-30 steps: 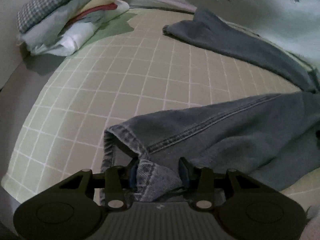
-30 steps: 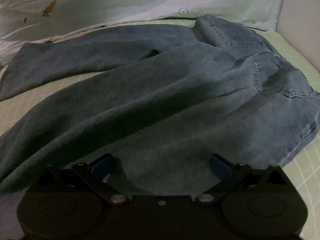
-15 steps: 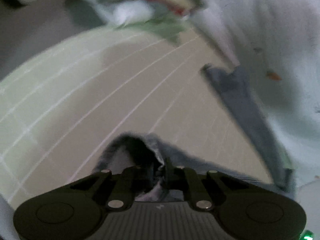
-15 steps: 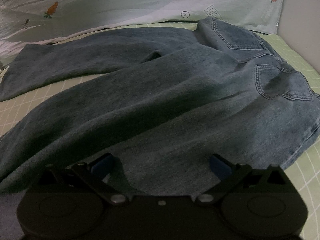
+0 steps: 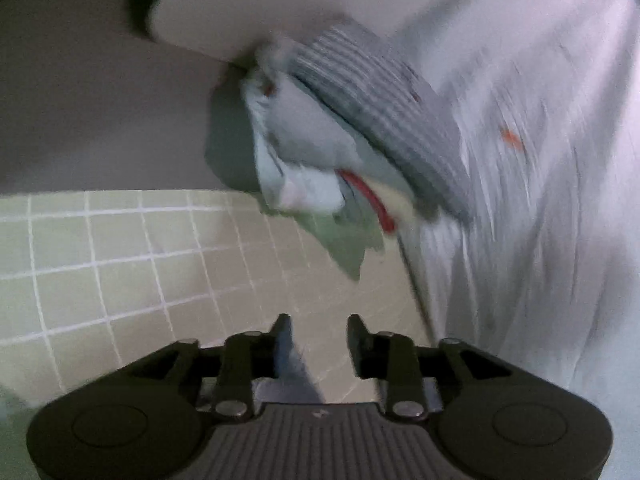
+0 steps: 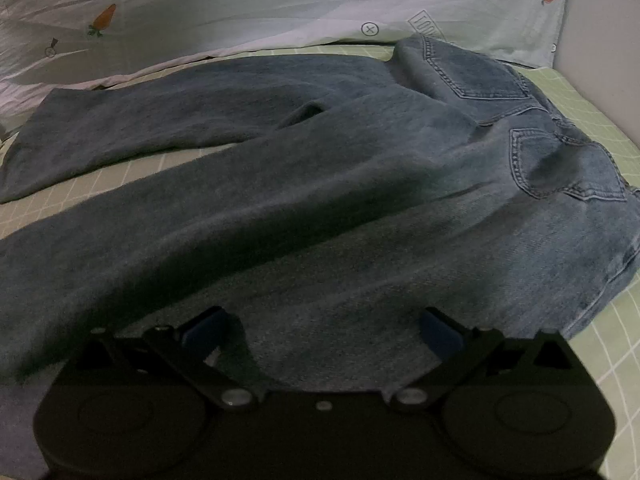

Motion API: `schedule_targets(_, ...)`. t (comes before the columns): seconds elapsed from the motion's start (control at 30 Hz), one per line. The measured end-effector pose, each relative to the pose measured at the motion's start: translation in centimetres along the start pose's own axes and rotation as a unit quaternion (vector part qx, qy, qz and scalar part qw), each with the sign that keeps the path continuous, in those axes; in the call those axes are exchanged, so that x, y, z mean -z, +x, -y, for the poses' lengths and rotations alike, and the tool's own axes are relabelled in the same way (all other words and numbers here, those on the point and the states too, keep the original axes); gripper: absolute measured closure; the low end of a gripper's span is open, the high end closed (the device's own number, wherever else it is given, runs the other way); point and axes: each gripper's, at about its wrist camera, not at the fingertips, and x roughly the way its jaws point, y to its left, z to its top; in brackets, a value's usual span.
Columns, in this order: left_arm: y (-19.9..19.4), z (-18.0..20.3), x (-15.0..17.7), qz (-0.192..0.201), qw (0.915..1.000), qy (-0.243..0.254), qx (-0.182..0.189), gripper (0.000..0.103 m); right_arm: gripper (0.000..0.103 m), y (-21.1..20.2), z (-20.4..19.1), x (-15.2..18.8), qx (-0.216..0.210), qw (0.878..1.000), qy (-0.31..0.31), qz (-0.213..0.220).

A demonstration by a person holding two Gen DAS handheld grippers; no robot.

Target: Fold clothes

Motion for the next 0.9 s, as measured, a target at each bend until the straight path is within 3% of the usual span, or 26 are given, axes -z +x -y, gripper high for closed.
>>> schedule_targets(0.03,0.3,0.8,0.9,-0.019,0.9988,0.043,-0.016,0.048,0.0,0.0,0.0,0.0,0.0,1.0,0.0,0.0)
schedule_targets(0.1,0.8,1.8,2.8,-0.045,0.9906,0.116,-0.058,0.043,0.0,0.0,0.0,0.1,0.001,1.0,0.002,0.002)
schedule_targets(0.2,1.1,2.0,6.1,-0.068,0.9679,0.2,-0.136,0.038,0.0,-0.1,-0.1,0.1,0.005,1.0,0.005,0.005)
schedule_targets(0.3,1.9,0.9,7.9,-0.08,0.9541,0.218,-0.189,0.038,0.0,-0.1,-0.1,0.2,0.007,1.0,0.008,0.008)
schedule_targets(0.53,1.1,1.7,8.9,-0.075,0.9359,0.255,-0.231,0.034,0.0,-0.2,-0.1,0.7,0.007,1.0,0.009,0.021)
schedule_targets(0.6,0.2,2.5,9.5,-0.072,0.94,0.257,-0.213,0.031,0.0,-0.3,0.0,0.9,0.007,1.0,0.009,0.026)
schedule_targets(0.67,-0.9,3.5,10.4,-0.065,0.9495,0.248,-0.18,0.025,0.0,-0.4,0.1,1.0,0.001,1.0,0.006,0.024)
schedule_targets(0.73,-1.6,4.9,11.8,-0.063,0.9537,0.254,-0.147,0.014,0.0,-0.6,0.4,1.0,-0.009,1.0,-0.001,0.019)
schedule_targets(0.8,-1.4,6.5,13.7,-0.074,0.9483,0.284,-0.122,0.012,0.001,-1.0,1.2,1.1,-0.022,1.0,-0.004,0.013)
schedule_targets(0.9,-0.4,8.7,17.9,-0.112,0.9259,0.344,-0.11,0.012,0.001,-1.5,2.9,1.4,-0.034,0.999,0.009,0.009)
